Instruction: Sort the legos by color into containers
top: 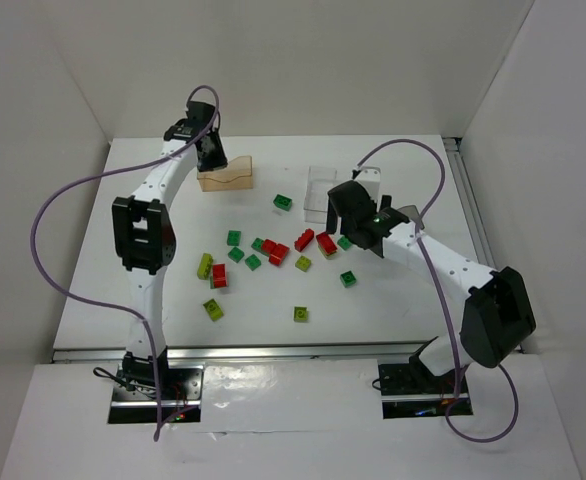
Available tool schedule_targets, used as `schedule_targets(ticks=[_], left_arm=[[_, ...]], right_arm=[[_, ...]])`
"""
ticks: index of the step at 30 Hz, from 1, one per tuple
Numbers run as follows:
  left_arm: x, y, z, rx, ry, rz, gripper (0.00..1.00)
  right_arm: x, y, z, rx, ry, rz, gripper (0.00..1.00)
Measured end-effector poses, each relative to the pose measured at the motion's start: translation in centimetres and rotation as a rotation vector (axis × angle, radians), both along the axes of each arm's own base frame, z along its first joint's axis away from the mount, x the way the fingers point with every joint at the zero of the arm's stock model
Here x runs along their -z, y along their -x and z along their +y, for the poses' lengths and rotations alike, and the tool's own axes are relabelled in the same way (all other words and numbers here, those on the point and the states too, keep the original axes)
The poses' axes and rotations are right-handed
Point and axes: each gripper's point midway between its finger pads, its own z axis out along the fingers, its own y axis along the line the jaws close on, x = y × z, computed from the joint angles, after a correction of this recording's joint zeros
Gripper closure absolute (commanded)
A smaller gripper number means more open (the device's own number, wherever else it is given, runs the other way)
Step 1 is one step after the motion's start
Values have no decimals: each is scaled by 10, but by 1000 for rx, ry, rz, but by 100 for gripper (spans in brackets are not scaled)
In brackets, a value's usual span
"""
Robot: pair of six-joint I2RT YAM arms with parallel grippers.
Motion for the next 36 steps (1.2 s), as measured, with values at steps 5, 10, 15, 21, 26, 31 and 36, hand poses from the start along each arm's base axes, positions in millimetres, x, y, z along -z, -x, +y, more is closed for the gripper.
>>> schedule_targets(ticks=[5, 10, 15, 21, 26, 31, 36], left_arm=[[23, -18, 0, -7, 6, 17, 66], [30, -29, -3, -10, 31, 10, 26], [29, -30, -3, -8, 39, 4, 15], [30, -32, 0, -11, 35, -14, 15], [15, -51, 14, -34, 45, -101, 14], [-12, -79, 43, -77, 66, -232, 15], [-18, -113, 64, -116, 67, -351, 18]], right_arm=[[-6, 1, -6, 12, -12, -25, 0], [-11, -2, -13, 33, -22, -40, 0], [-10, -3, -15, 42, -23, -38, 0], [-7, -4, -14, 45, -25, -30, 0], [7, -5, -13, 42, -7, 4, 0], [31, -7, -11, 40, 29, 63, 0], [46, -12, -8, 37, 56, 102, 0]])
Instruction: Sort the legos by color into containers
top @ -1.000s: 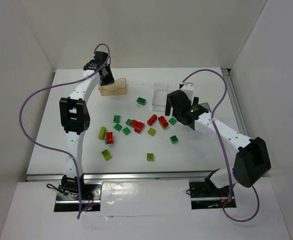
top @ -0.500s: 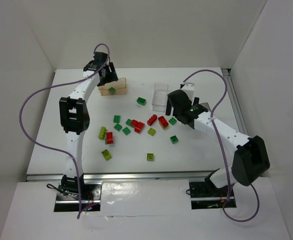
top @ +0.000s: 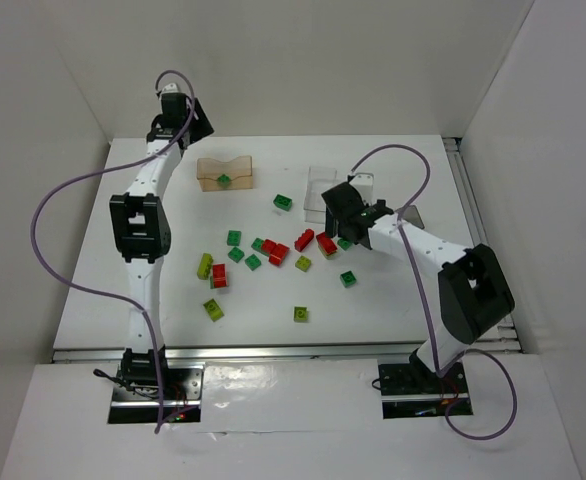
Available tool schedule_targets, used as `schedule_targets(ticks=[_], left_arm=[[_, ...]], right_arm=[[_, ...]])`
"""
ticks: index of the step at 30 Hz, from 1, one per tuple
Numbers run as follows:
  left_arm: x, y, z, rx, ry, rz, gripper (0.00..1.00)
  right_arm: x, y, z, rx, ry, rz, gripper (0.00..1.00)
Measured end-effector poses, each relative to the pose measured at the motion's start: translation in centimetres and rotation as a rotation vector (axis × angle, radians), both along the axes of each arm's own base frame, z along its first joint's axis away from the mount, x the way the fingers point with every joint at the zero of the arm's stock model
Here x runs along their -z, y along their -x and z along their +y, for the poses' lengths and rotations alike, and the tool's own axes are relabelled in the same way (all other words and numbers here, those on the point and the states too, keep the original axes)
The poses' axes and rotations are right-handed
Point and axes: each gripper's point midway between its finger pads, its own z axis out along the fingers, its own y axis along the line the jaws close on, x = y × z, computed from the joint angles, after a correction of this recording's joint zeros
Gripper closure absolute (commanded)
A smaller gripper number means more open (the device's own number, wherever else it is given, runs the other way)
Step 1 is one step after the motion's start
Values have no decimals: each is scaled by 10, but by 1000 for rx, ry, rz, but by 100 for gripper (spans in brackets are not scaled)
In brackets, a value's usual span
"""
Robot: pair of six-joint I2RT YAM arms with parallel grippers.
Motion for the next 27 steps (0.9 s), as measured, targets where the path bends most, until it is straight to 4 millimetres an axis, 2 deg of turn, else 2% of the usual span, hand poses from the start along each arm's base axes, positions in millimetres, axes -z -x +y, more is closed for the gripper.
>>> schedule_targets(ticks=[4, 8, 12, 15, 19, 27], left_arm=[[35, -15, -6, 19, 12, -2, 19], [69, -16, -21, 85, 51, 33, 21], [80, -7, -34, 157, 93, 49, 28], [91, 22, -43, 203, 152, 105, 31], [92, 53, -50, 243, 201, 164, 36], [63, 99, -71, 311, 234, 193, 38]], right_arm=[[4, -10, 4, 0, 12, 9, 0], [4, -16, 5, 7, 15, 7, 0], [4, -17, 5, 9, 16, 5, 0], [2, -17, 3, 13, 17, 2, 0], [-3, -15, -3, 26, 19, -10, 0], [-26, -2, -15, 41, -10, -62, 0]])
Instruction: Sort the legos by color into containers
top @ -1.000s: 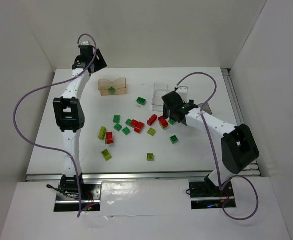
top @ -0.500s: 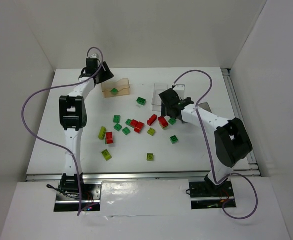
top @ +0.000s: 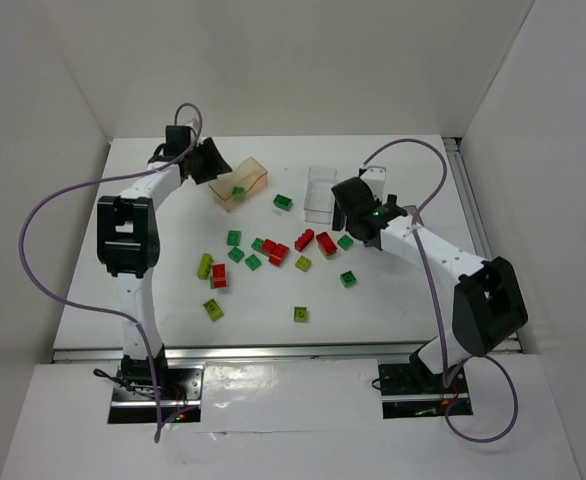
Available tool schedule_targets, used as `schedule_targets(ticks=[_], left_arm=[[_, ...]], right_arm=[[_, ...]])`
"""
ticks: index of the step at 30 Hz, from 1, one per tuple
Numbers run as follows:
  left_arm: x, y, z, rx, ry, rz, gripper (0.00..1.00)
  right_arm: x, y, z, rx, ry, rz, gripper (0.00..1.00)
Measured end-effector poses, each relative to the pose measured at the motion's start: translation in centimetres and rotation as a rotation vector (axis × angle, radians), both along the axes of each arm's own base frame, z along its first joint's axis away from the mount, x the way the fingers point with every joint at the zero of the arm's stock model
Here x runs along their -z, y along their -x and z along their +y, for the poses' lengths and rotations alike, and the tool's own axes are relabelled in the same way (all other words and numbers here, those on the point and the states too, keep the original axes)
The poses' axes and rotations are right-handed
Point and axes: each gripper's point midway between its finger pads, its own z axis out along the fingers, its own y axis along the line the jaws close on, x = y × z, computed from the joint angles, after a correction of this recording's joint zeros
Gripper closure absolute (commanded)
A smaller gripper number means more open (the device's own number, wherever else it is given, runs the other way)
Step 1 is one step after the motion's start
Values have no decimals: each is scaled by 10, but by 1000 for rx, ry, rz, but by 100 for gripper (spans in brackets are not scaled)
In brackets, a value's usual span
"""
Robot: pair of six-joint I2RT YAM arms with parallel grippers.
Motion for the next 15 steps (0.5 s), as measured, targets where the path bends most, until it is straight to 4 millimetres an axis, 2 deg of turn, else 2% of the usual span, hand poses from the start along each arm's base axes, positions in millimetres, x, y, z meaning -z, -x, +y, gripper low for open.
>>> schedule_targets(ticks=[5, 8, 9, 15], left_arm=[[-8, 12, -24, 40, -19, 7, 38], [4, 25, -35, 60, -29, 51, 39], [14, 34, -39, 69, -34, 85, 39], [35, 57, -40, 93, -43, 169, 42]], right_arm=[[-8, 3, -4, 10, -11, -24, 0], [-6, 6, -6, 12, -8, -17, 0], [-5, 7, -6, 12, -8, -15, 0], [-9, 9, -8, 13, -15, -23, 0]])
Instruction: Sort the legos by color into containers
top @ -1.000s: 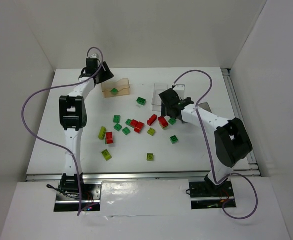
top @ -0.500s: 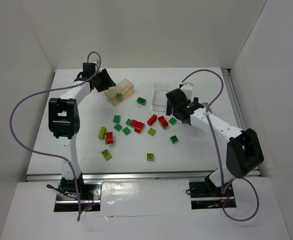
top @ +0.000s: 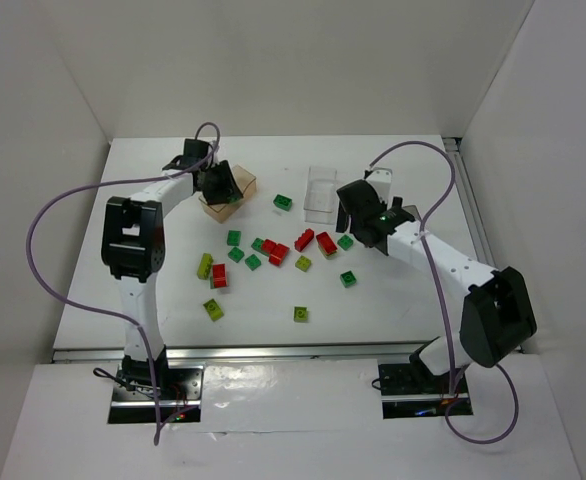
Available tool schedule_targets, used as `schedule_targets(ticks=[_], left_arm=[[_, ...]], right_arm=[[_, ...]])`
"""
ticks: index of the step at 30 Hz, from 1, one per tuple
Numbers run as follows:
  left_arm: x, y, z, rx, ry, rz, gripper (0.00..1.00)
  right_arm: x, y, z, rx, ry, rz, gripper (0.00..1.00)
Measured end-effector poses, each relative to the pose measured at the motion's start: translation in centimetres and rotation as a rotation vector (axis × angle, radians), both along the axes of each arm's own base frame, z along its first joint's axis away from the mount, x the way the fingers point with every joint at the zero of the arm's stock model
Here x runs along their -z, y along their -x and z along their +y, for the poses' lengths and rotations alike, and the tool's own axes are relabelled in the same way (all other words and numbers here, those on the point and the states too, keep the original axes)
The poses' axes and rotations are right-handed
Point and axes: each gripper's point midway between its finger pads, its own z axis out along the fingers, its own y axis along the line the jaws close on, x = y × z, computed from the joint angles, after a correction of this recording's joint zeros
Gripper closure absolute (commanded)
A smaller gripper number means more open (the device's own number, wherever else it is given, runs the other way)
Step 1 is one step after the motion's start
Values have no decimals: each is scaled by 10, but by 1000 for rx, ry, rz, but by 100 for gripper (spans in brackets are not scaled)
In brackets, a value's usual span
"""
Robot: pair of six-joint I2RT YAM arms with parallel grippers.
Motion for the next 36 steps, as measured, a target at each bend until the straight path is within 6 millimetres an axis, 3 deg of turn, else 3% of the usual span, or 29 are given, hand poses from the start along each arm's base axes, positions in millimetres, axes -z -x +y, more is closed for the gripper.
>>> schedule_targets(ticks=[5, 9, 15, 22, 24, 26, 34, 36], left_arm=[[-8, 15, -3, 11, -10, 34, 40], [-36, 27, -11, 28, -22, 13, 38], [-65, 42, -14, 33, -85, -20, 24], [-78, 92, -7, -1, -231, -14, 15], [-75, 105, -12, 14, -255, -5, 4], [-65, 116, -15, 24, -286, 18, 2], [-7, 132, -10, 33, -368, 131, 29], [1, 130, -6, 22, -377, 140, 29]], right_arm=[[-8, 4, -1, -4, -16, -17, 0], [-13, 6, -1, -8, -28, -28, 0], [-20, 8, 1, -20, -52, -42, 0], [-22, 17, 3, -44, -83, -42, 0], [-19, 21, 3, -51, -90, -34, 0], [-16, 23, 4, -57, -95, -24, 0], [-13, 25, 6, -72, -106, -7, 0], [-12, 26, 6, -72, -104, -5, 0]])
